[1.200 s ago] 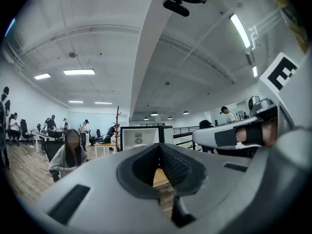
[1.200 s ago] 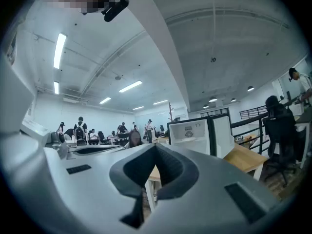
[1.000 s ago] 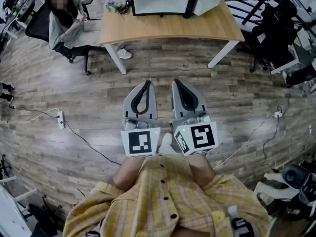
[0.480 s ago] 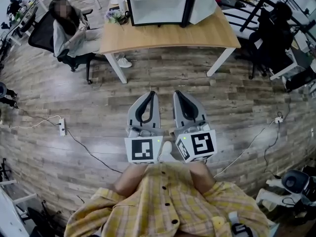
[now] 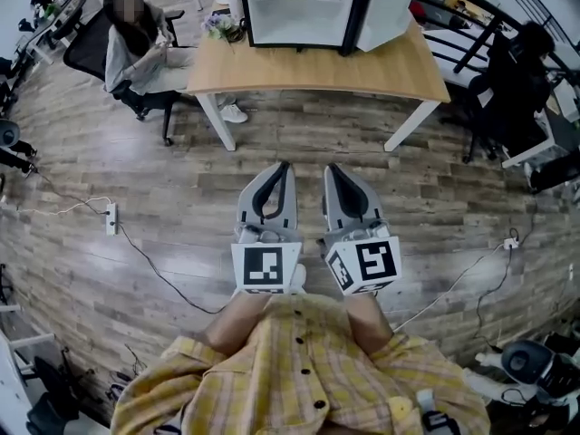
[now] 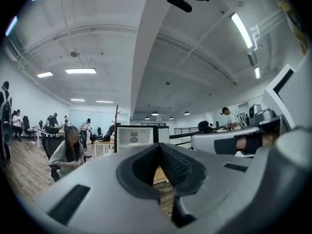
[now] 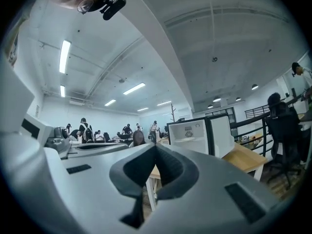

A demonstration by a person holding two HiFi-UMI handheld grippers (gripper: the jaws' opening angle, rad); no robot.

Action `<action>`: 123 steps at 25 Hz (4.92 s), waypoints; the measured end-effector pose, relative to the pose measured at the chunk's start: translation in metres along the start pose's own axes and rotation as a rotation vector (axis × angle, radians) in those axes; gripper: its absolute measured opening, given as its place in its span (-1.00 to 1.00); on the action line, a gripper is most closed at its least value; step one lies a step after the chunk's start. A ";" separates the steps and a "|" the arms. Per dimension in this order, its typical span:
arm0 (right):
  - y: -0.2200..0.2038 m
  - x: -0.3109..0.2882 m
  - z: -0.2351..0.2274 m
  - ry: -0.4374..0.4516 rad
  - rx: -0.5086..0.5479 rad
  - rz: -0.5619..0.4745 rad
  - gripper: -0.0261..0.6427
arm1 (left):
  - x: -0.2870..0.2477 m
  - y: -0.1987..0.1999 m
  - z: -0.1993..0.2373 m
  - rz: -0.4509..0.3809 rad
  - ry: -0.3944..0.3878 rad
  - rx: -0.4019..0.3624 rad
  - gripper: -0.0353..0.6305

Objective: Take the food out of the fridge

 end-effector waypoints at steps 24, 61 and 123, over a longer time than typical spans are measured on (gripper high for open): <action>-0.015 -0.182 -0.073 0.028 0.016 0.008 -0.90 | -0.181 0.011 0.087 -0.020 0.002 0.044 -0.87; -0.017 -0.389 -0.166 -0.033 0.024 0.034 -0.90 | -0.393 0.037 0.180 0.013 -0.037 0.064 -0.87; -0.090 -0.567 -0.313 0.064 -0.019 0.099 -0.90 | -0.660 -0.106 0.291 0.099 0.158 1.605 -0.75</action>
Point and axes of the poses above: the fingertips, and each gripper's own axes: x backward along the fingers, z to its left, y out of its top, the point moved 2 cm from there along x, backward along the fingers, and after that the axes turned 14 degrees about x, right-handed, at the moved point
